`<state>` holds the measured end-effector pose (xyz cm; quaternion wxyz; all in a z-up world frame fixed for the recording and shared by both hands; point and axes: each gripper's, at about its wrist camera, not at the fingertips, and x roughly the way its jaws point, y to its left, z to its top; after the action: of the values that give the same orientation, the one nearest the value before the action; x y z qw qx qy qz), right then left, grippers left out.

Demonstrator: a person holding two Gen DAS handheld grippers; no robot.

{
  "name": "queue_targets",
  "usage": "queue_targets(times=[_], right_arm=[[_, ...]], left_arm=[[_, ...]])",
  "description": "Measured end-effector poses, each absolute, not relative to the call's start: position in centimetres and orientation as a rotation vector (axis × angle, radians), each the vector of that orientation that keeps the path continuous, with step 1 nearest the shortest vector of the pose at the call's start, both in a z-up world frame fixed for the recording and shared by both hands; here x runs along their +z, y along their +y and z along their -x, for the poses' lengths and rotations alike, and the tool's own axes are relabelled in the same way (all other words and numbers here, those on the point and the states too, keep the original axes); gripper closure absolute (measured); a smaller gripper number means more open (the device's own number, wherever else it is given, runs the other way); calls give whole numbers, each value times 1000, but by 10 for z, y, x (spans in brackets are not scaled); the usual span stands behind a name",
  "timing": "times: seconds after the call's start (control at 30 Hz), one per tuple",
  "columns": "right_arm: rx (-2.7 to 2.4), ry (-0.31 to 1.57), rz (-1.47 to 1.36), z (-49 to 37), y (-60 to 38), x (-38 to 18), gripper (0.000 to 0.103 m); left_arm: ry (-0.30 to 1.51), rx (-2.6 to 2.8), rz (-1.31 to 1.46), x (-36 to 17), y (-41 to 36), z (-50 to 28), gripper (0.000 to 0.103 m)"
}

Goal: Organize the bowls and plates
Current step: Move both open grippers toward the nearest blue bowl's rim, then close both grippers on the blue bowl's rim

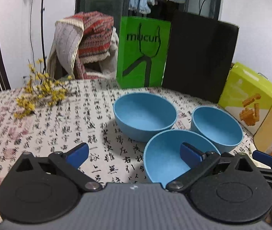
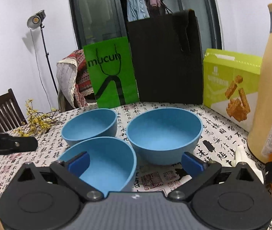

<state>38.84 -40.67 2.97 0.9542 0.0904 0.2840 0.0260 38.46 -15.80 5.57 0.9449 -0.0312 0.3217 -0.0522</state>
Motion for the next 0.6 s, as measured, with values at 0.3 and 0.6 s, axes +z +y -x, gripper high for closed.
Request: queue_targets(times=[0.3, 0.6], right_arm=[[32, 647, -166, -411, -409, 11, 7], [33, 711, -147, -425, -401, -2, 20]], left_arm=[[710, -98, 23, 31, -176, -406, 0], [763, -104, 21, 13, -181, -423, 12]])
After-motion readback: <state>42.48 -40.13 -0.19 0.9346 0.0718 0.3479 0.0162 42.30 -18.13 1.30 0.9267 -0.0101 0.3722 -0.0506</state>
